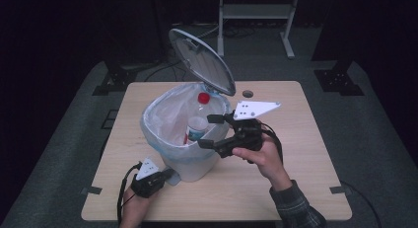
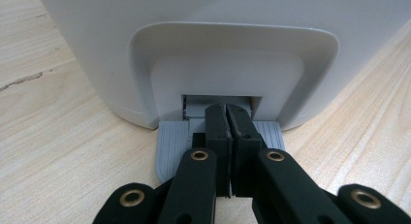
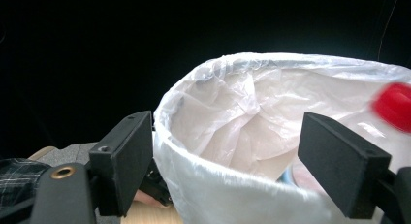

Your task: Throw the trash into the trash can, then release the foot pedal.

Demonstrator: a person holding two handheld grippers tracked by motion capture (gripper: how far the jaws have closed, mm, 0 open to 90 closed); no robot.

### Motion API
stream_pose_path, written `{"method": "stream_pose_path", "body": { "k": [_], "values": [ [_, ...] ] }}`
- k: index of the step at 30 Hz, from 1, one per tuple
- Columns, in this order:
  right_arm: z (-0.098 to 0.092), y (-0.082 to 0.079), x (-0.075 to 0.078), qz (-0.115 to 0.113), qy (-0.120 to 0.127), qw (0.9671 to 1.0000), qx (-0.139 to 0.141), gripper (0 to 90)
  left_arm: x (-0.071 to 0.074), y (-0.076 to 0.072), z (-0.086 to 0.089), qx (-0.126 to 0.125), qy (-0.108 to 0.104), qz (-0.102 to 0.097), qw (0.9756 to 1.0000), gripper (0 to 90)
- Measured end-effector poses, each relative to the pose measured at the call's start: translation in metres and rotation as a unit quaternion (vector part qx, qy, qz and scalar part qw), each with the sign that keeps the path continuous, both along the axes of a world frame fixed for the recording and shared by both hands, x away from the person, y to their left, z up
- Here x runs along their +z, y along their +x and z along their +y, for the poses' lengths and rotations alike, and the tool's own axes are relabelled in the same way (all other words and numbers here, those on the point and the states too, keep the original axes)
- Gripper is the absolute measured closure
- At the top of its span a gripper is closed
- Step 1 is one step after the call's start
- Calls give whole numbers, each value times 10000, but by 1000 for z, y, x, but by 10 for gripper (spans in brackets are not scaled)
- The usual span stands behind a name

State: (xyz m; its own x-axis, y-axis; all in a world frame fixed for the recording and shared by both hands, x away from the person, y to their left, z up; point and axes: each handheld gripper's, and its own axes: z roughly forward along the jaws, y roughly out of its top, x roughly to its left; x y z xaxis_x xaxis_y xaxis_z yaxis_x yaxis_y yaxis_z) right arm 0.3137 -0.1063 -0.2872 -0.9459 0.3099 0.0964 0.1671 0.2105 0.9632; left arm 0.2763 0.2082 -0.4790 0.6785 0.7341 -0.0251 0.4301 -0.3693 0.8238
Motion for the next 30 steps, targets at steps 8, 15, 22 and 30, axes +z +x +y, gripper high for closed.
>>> {"method": "stream_pose_path", "body": {
  "k": [8, 15, 22, 30],
  "values": [
    [-20, -8, -6, -28, -45, 9999, -145, 189, 0, 1, 1, -46, -47, 40, 10000, 853],
    [-39, -13, -12, 26, -105, 9994, -319, 189, 0, -1, -1, -45, 65, -46, 10000, 857],
    [-60, -18, -22, 69, -103, 9986, -515, 189, 0, -1, -2, -45, 93, -73, 9999, 856],
    [-78, -19, -38, 211, -193, 9968, -747, 189, 1, -2, 1, -16, 58, -88, 9999, 821]
  ]
}}
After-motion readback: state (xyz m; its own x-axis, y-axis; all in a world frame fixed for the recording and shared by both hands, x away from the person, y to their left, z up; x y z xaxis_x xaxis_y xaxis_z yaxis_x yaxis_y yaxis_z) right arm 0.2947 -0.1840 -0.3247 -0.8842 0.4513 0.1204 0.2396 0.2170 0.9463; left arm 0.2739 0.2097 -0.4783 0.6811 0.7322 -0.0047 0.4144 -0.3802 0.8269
